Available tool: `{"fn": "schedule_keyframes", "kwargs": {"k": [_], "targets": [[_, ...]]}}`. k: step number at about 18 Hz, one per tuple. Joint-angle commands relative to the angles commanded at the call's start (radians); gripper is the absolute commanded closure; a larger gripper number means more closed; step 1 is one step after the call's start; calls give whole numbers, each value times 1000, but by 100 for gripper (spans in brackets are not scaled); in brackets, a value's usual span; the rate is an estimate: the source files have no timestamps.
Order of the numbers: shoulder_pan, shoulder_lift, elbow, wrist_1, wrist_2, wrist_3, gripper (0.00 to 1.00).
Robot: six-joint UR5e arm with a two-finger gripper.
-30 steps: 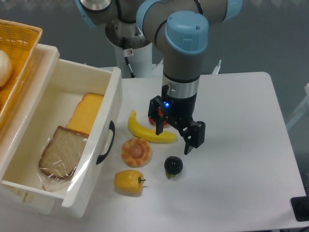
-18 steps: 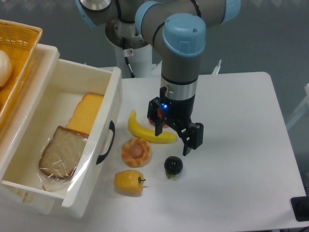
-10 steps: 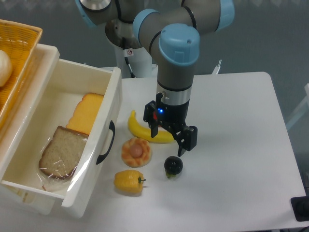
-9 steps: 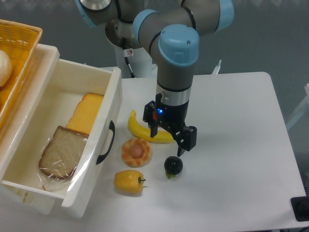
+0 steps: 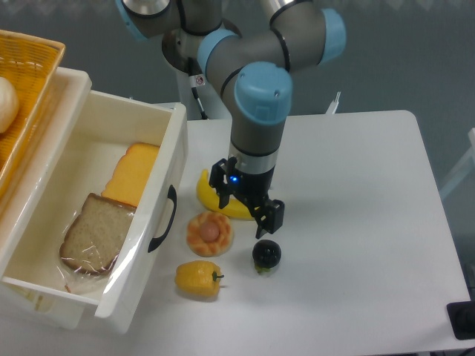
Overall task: Pick up the egg
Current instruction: 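Swing the gripper over the orange flower-shaped sausage bun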
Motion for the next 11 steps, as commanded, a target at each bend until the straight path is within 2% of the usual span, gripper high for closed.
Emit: {"fn": "schedule_keyframes", "kwargs": {"k": [11], "targets": [[-23,-55,-20,2,-2,5,0]]}}
